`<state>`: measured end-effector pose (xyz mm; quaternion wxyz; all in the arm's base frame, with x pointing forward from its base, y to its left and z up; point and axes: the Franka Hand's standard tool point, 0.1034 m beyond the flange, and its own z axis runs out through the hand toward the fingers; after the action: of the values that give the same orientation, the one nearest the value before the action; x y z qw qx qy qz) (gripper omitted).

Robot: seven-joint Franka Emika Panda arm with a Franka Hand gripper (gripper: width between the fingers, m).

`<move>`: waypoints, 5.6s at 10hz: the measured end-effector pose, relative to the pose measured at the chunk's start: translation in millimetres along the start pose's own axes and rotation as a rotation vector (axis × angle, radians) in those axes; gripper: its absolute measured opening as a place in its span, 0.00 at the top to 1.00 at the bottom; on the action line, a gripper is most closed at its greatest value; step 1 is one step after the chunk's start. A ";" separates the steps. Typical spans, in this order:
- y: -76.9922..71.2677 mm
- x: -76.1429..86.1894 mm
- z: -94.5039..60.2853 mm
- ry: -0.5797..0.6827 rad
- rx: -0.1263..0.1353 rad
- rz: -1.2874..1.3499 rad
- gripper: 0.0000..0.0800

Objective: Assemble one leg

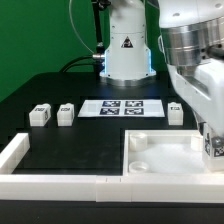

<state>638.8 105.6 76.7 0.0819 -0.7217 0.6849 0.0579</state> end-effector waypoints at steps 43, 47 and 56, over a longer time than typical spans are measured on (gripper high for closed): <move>4.6 -10.7 5.9 0.041 -0.052 -0.995 0.26; 7.1 -7.1 5.9 0.046 -0.074 -1.450 0.19; 8.8 -10.2 7.4 0.058 -0.079 -1.212 0.63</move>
Offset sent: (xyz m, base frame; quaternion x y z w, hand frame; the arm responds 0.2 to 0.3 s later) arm -0.0081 0.0212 -0.0007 -0.0224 0.0247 -0.3715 0.9279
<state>629.6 116.6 71.2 0.0546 -0.9870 0.1513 0.0065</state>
